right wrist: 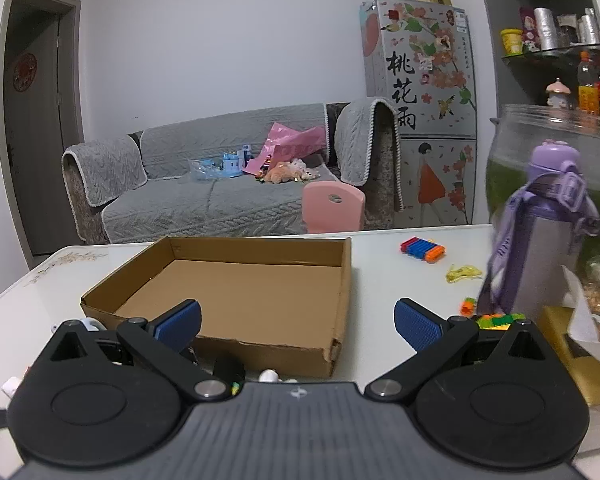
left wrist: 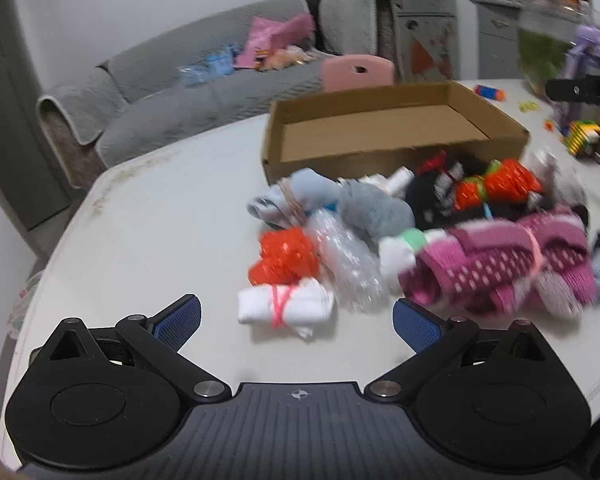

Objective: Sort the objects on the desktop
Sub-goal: 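Move both grippers over the sock pile toward the bundles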

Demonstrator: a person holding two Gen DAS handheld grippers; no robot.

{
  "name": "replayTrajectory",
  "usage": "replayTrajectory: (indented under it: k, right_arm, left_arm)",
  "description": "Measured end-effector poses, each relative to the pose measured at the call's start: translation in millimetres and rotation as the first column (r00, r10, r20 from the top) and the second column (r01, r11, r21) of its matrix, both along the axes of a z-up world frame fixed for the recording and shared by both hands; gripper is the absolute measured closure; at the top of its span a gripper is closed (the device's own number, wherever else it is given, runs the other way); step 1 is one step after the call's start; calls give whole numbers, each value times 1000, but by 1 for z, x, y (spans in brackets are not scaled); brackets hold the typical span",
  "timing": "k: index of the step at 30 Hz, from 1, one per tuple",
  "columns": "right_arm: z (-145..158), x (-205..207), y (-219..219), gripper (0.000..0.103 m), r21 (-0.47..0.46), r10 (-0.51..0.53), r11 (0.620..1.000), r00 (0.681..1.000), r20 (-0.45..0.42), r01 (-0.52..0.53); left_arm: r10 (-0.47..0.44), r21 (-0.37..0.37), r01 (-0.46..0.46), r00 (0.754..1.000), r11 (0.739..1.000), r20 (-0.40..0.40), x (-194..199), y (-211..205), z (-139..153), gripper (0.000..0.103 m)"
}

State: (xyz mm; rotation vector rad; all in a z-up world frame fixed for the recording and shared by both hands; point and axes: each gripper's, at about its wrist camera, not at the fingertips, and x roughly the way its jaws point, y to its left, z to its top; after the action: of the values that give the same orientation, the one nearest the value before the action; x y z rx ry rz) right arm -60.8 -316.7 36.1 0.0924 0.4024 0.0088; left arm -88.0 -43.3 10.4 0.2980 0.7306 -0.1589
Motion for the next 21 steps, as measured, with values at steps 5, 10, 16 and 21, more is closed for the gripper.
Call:
replayTrajectory:
  k: [5, 10, 16, 21]
  right_arm:
    - [-1, -17, -7, 0, 18, 23, 1000, 1000, -20, -22]
    - [-18, -47, -11, 0, -14, 38, 999, 997, -63, -39]
    - [-30, -76, -12, 0, -57, 38, 998, 997, -61, -42]
    - [-37, -86, -12, 0, -98, 55, 993, 997, -55, -60]
  left_arm:
    - [-45, -23, 45, 999, 999, 26, -12, 9, 6, 0]
    - [-55, -18, 56, 998, 998, 29, -12, 12, 5, 0]
    - [-30, -5, 30, 997, 1000, 73, -8, 21, 2, 0]
    - [-15, -34, 16, 999, 999, 43, 3, 33, -3, 0]
